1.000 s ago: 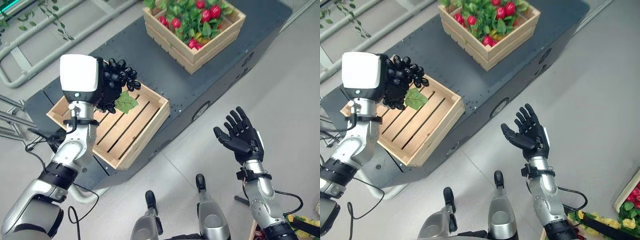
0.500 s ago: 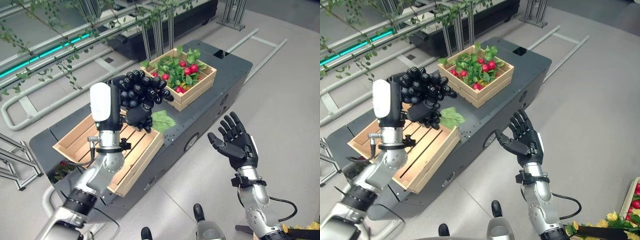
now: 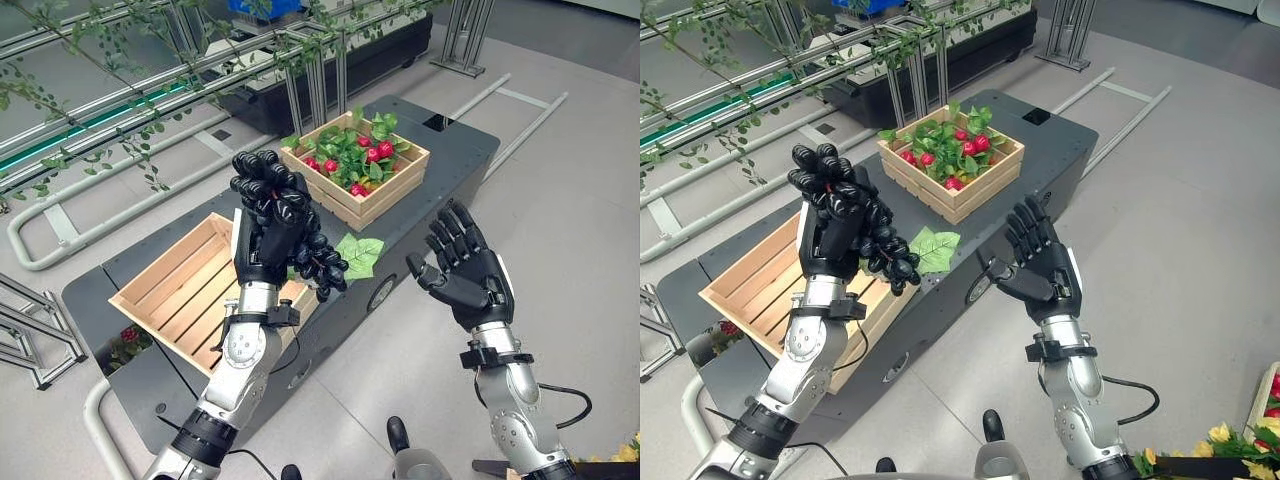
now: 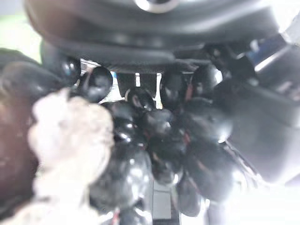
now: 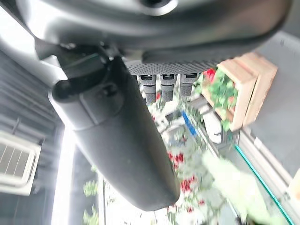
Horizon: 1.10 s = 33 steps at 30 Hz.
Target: Pick up the fruits from the basket on one side to the basket on the other side
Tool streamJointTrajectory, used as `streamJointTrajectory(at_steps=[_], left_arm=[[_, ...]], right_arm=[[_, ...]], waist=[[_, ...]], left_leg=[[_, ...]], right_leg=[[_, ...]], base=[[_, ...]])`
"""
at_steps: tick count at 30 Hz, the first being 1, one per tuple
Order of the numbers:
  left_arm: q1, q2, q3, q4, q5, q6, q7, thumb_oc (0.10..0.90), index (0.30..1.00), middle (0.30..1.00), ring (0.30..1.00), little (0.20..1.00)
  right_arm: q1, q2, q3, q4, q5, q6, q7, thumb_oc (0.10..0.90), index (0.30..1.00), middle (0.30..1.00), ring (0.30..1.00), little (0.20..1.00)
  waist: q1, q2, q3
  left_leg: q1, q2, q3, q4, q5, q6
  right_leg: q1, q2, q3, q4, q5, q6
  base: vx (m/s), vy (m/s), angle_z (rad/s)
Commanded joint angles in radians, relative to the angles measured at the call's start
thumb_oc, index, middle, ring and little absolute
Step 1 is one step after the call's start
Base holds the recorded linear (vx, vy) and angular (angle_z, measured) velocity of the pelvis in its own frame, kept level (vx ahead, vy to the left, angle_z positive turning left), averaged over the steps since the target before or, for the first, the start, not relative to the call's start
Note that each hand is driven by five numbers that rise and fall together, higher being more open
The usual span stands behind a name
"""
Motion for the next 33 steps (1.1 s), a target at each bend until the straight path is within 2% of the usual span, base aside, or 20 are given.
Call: streamJointTrajectory(at_steps=[1,6,10,11,13,15,19,23,30,33], left_arm=[[-0.088,0.003,0.028,-0.038,-0.024,-0.137,-0.056,0.4,0.3,0.3,0.3,0.3],[-0.08,0.0,0.028,-0.035,-0.007,-0.12,-0.054,0.4,0.3,0.3,0.3,0.3],[-0.083,0.009,0.025,-0.032,0.084,-0.11,0.005,0.4,0.3,0.3,0.3,0.3],[-0.086,0.017,0.029,-0.018,0.122,-0.115,0.026,0.4,0.3,0.3,0.3,0.3],[-0.089,0.024,0.037,-0.01,0.174,-0.114,0.043,0.4,0.3,0.3,0.3,0.3],[-0.092,0.038,0.043,-0.012,0.196,-0.114,0.041,0.4,0.3,0.3,0.3,0.3],[-0.094,0.047,0.041,-0.018,0.227,-0.115,0.052,0.4,0.3,0.3,0.3,0.3],[-0.095,0.048,0.025,-0.024,0.255,-0.124,0.066,0.4,0.3,0.3,0.3,0.3],[-0.114,0.035,-0.015,-0.031,0.247,-0.116,0.056,0.4,0.3,0.3,0.3,0.3],[-0.112,0.026,-0.038,-0.033,0.207,-0.106,0.013,0.4,0.3,0.3,0.3,0.3]], right_arm=[[-0.096,-0.013,-0.014,-0.129,0.028,-0.046,0.089,0.8,0.9,0.9,0.9,0.9],[-0.094,-0.027,-0.023,-0.156,0.037,0.0,0.101,0.8,0.9,0.9,0.9,0.9],[-0.096,-0.034,-0.023,-0.176,0.056,0.031,0.131,0.8,0.9,0.9,0.9,0.9],[-0.1,-0.042,-0.023,-0.188,0.063,0.064,0.144,0.8,0.9,0.9,0.9,0.9],[-0.103,-0.053,-0.025,-0.199,0.063,0.087,0.18,0.8,0.9,0.9,0.9,0.9],[-0.102,-0.077,-0.023,-0.216,0.053,0.118,0.23,0.8,0.9,0.9,0.9,0.9],[-0.099,-0.111,-0.007,-0.215,-0.026,0.147,0.243,0.8,0.9,0.9,0.9,0.9],[-0.109,-0.129,0.016,-0.192,-0.056,0.146,0.211,0.8,0.9,0.9,0.9,0.9],[-0.147,-0.094,0.066,-0.168,-0.031,0.148,0.171,0.8,0.9,0.9,0.9,0.9],[-0.159,-0.063,0.09,-0.163,-0.029,0.15,0.161,0.8,0.9,0.9,0.9,0.9]], waist=[[0.019,-0.021,-0.103],[0.019,-0.027,-0.111],[0.019,-0.03,-0.113],[0.018,-0.031,-0.113],[0.017,-0.033,-0.115],[0.016,-0.036,-0.119],[0.017,-0.041,-0.125],[0.02,-0.044,-0.129],[0.026,-0.042,-0.127],[0.029,-0.041,-0.126]], left_leg=[[-0.002,-0.015,-0.014,0.009,-0.083,0.051],[0.001,-0.009,-0.007,0.009,-0.083,0.05],[-0.001,-0.005,-0.005,0.009,-0.08,0.049],[-0.001,-0.004,-0.005,0.009,-0.081,0.048],[0.001,-0.004,-0.003,0.009,-0.081,0.047],[0.002,-0.003,-0.002,0.009,-0.081,0.046],[0.003,0.001,-0.002,0.009,-0.079,0.043],[0.005,0.003,-0.003,0.009,-0.078,0.042],[0.004,0.005,-0.009,0.009,-0.074,0.041],[0.005,0.007,-0.012,0.009,-0.073,0.041]], right_leg=[[0.052,0.035,-0.017,0.001,-0.086,-0.036],[0.053,0.035,-0.02,0.001,-0.087,-0.036],[0.051,0.036,-0.019,0.001,-0.084,-0.035],[0.051,0.035,-0.018,0.001,-0.084,-0.035],[0.051,0.034,-0.017,0.001,-0.084,-0.034],[0.052,0.034,-0.016,0.001,-0.085,-0.033],[0.053,0.033,-0.019,0.001,-0.082,-0.032],[0.055,0.035,-0.02,0.001,-0.082,-0.033],[0.057,0.037,-0.02,0.001,-0.081,-0.034],[0.061,0.036,-0.021,0.001,-0.082,-0.035]], base=[[0.0,0.0,0.0],[0.01,-0.005,0.0],[0.01,-0.008,0.0],[0.0,0.0,0.0],[0.0,0.0,0.0],[0.0,0.0,0.0],[0.0,0.0,0.0],[0.0,0.0,0.0],[0.0,0.0,0.0],[0.0,0.0,0.0]])
